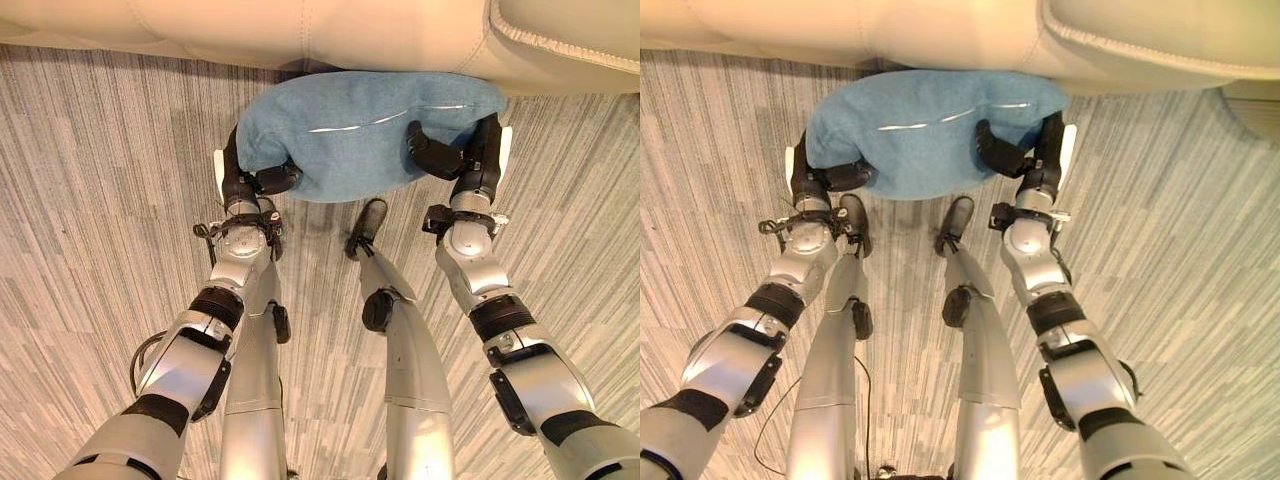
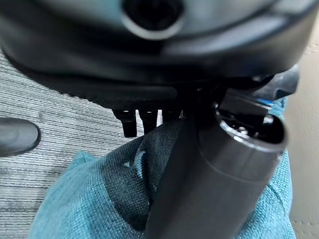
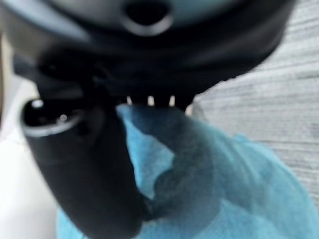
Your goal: Pick up all the scattered cushions and arrange them neatly on the sofa.
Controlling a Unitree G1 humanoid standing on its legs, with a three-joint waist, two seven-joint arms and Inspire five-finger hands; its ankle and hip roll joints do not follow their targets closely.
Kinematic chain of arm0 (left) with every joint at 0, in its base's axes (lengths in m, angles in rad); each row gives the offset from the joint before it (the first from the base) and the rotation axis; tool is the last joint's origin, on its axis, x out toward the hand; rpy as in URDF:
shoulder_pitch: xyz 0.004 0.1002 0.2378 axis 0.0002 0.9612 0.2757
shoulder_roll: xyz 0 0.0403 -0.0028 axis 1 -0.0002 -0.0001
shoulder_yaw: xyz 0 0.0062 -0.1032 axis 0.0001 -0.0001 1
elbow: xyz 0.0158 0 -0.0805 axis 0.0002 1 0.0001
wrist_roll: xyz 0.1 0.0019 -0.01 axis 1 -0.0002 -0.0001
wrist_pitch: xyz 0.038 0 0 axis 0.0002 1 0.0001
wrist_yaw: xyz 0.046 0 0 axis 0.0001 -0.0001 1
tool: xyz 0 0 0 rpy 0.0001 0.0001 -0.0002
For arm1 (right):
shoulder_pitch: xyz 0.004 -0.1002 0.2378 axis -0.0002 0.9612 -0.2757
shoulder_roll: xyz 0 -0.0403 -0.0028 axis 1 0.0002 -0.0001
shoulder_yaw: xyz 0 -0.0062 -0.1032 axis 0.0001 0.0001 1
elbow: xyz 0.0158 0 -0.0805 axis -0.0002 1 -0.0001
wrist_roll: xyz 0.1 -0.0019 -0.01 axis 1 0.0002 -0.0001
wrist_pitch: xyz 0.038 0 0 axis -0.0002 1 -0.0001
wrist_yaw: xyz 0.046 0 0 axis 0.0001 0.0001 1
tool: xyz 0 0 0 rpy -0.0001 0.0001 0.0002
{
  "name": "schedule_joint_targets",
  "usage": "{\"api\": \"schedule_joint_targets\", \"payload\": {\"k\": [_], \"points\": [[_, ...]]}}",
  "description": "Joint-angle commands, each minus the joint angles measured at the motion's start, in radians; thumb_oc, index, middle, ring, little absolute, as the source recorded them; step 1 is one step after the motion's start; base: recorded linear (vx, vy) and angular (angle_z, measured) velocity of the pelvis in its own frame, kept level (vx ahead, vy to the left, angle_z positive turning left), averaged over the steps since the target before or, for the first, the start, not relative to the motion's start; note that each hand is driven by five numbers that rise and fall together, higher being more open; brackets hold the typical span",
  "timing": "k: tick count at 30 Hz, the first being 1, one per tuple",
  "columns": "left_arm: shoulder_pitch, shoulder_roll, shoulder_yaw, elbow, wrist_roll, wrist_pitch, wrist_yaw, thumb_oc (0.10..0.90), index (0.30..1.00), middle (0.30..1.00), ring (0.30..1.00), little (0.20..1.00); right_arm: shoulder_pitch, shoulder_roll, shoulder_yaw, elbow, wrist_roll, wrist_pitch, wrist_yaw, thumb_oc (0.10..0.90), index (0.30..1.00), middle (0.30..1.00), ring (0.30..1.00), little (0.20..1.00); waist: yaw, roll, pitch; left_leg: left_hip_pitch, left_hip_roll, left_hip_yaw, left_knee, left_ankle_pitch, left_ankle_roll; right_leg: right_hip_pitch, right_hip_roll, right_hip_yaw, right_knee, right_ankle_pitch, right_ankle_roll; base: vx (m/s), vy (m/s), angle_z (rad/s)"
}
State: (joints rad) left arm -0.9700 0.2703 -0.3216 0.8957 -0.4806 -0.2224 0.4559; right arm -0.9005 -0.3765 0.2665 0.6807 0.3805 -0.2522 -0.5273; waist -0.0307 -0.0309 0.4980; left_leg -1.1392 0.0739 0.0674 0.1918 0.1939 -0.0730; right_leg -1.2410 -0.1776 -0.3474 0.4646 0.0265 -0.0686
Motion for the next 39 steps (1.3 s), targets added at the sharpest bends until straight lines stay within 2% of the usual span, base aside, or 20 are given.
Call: {"api": "schedule_joint_targets", "payload": {"k": [1, 6, 11, 14, 17, 20, 21, 23, 28, 29, 30, 32, 34, 37, 39], "points": [[0.049, -0.057, -0.040, -0.016, -0.030, -0.063, 0.003, 0.400, 0.300, 0.300, 0.300, 0.300, -0.017, 0.107, 0.130, -0.102, -0.029, -0.058, 0.086, 0.400, 0.300, 0.300, 0.300, 0.300, 0.003, -0.025, -0.185, -0.082, 0.040, -0.033, -0.017, -0.032, -0.029, 0.030, -0.035, 0.084, -0.109, 0.002, 0.183, 0.00, 0.000, 0.00], [0.052, -0.052, -0.024, -0.099, -0.046, -0.081, 0.008, 0.400, 0.300, 0.300, 0.300, 0.300, 0.006, 0.105, 0.113, -0.158, -0.030, -0.072, 0.097, 0.400, 0.300, 0.300, 0.300, 0.300, 0.003, -0.018, -0.211, -0.082, 0.038, -0.029, -0.022, -0.032, -0.025, 0.020, -0.032, 0.099, -0.101, -0.002, 0.184, 0.01, 0.007, -0.02], [0.114, -0.081, 0.012, -0.233, -0.077, -0.110, 0.002, 0.400, 0.300, 0.300, 0.300, 0.300, 0.095, 0.124, 0.099, -0.219, -0.034, -0.082, 0.126, 0.400, 0.300, 0.300, 0.300, 0.300, 0.006, -0.001, -0.260, -0.050, 0.042, -0.020, -0.030, -0.037, -0.025, 0.040, -0.027, 0.104, -0.092, -0.018, 0.178, 0.04, 0.002, -0.03], [0.156, -0.095, 0.018, -0.295, -0.075, -0.115, -0.011, 0.400, 0.300, 0.300, 0.300, 0.300, 0.153, 0.135, 0.095, -0.244, -0.025, -0.085, 0.144, 0.400, 0.300, 0.300, 0.300, 0.300, 0.008, 0.004, -0.279, -0.018, 0.045, -0.015, -0.030, -0.044, -0.027, 0.070, -0.025, 0.101, -0.092, -0.026, 0.176, 0.01, -0.004, 0.00], [0.259, -0.105, 0.005, -0.426, -0.019, -0.108, -0.037, 0.400, 0.300, 0.300, 0.300, 0.300, 0.280, 0.146, 0.084, -0.309, -0.015, -0.101, 0.185, 0.400, 0.300, 0.300, 0.300, 0.300, 0.009, 0.015, -0.313, 0.063, 0.048, -0.013, -0.024, -0.060, -0.032, 0.152, -0.023, 0.085, -0.090, -0.044, 0.169, 0.01, -0.013, 0.00], [0.329, -0.109, -0.010, -0.486, 0.001, -0.104, -0.055, 0.400, 0.300, 0.300, 0.300, 0.300, 0.356, 0.151, 0.086, -0.354, -0.011, -0.104, 0.207, 0.400, 0.300, 0.300, 0.300, 0.300, 0.011, 0.019, -0.328, 0.125, 0.050, -0.016, -0.021, -0.073, -0.033, 0.216, -0.022, 0.077, -0.098, -0.054, 0.166, 0.03, -0.021, 0.05], [0.400, -0.098, -0.021, -0.537, 0.012, -0.104, -0.084, 0.400, 0.300, 0.300, 0.300, 0.300, 0.424, 0.141, 0.078, -0.404, -0.005, -0.106, 0.231, 0.400, 0.300, 0.300, 0.300, 0.300, 0.011, 0.021, -0.351, 0.198, 0.052, -0.018, -0.020, -0.088, -0.034, 0.288, -0.017, 0.067, -0.108, -0.065, 0.161, 0.07, -0.034, 0.04], [0.470, -0.087, -0.028, -0.580, 0.011, -0.105, -0.110, 0.400, 0.300, 0.300, 0.300, 0.300, 0.491, 0.128, 0.065, -0.442, -0.003, -0.104, 0.252, 0.400, 0.300, 0.300, 0.300, 0.300, 0.012, 0.021, -0.370, 0.277, 0.052, -0.021, -0.018, -0.102, -0.036, 0.371, -0.007, 0.058, -0.129, -0.074, 0.157, 0.05, -0.048, 0.03], [0.655, -0.045, -0.027, -0.669, 0.002, -0.106, -0.169, 0.400, 0.300, 0.300, 0.300, 0.300, 0.653, 0.091, 0.025, -0.523, -0.024, -0.091, 0.293, 0.400, 0.300, 0.300, 0.300, 0.300, 0.017, 0.028, -0.395, 0.501, 0.051, -0.026, -0.042, -0.122, -0.039, 0.623, 0.023, 0.035, -0.222, -0.090, 0.145, 0.05, -0.047, 0.01], [0.654, -0.045, -0.028, -0.669, 0.002, -0.107, -0.169, 0.400, 0.300, 0.300, 0.300, 0.300, 0.652, 0.091, 0.023, -0.524, -0.024, -0.092, 0.293, 0.400, 0.300, 0.300, 0.300, 0.300, 0.017, 0.027, -0.390, 0.490, 0.048, -0.022, -0.043, -0.097, -0.030, 0.616, 0.019, 0.025, -0.229, -0.064, 0.136, 0.04, -0.010, 0.00], [0.716, -0.027, -0.020, -0.689, 0.000, -0.109, -0.188, 0.400, 0.300, 0.300, 0.300, 0.300, 0.697, 0.081, 0.012, -0.545, -0.034, -0.090, 0.307, 0.400, 0.300, 0.300, 0.300, 0.300, 0.022, 0.026, -0.395, 0.574, 0.047, -0.016, -0.053, -0.103, -0.031, 0.719, 0.031, 0.020, -0.262, -0.070, 0.135, 0.04, -0.025, 0.06], [0.777, 0.001, -0.006, -0.716, 0.024, -0.106, -0.197, 0.400, 0.300, 0.300, 0.300, 0.300, 0.746, 0.068, -0.005, -0.579, -0.047, -0.087, 0.322, 0.400, 0.300, 0.300, 0.300, 0.300, 0.029, 0.024, -0.390, 0.669, 0.049, -0.006, -0.069, -0.107, -0.036, 0.829, 0.046, 0.011, -0.307, -0.073, 0.133, 0.17, -0.055, 0.10], [0.841, 0.023, 0.020, -0.748, 0.040, -0.113, -0.209, 0.400, 0.300, 0.300, 0.300, 0.300, 0.785, 0.054, -0.010, -0.596, -0.071, -0.081, 0.339, 0.400, 0.300, 0.300, 0.300, 0.300, 0.036, 0.017, -0.394, 0.752, 0.052, 0.002, -0.087, -0.114, -0.037, 0.928, 0.061, 0.009, -0.358, -0.073, 0.136, 0.19, -0.018, 0.02], [0.986, 0.058, 0.074, -0.796, 0.064, -0.109, -0.226, 0.400, 0.300, 0.300, 0.300, 0.300, 0.863, 0.037, -0.029, -0.612, -0.099, -0.056, 0.374, 0.400, 0.300, 0.300, 0.300, 0.300, 0.061, 0.001, -0.431, 0.958, 0.041, 0.021, -0.150, -0.146, -0.024, 1.137, 0.089, 0.018, -0.466, -0.059, 0.153, 0.29, 0.041, -0.09], [0.998, 0.059, 0.078, -0.796, 0.065, -0.107, -0.228, 0.400, 0.300, 0.300, 0.300, 0.300, 0.871, 0.037, -0.036, -0.615, -0.101, -0.054, 0.377, 0.400, 0.300, 0.300, 0.300, 0.300, 0.063, -0.002, -0.432, 0.978, 0.035, 0.021, -0.161, -0.143, -0.024, 1.161, 0.089, 0.015, -0.481, -0.054, 0.156, 0.11, 0.051, 0.10]]}}
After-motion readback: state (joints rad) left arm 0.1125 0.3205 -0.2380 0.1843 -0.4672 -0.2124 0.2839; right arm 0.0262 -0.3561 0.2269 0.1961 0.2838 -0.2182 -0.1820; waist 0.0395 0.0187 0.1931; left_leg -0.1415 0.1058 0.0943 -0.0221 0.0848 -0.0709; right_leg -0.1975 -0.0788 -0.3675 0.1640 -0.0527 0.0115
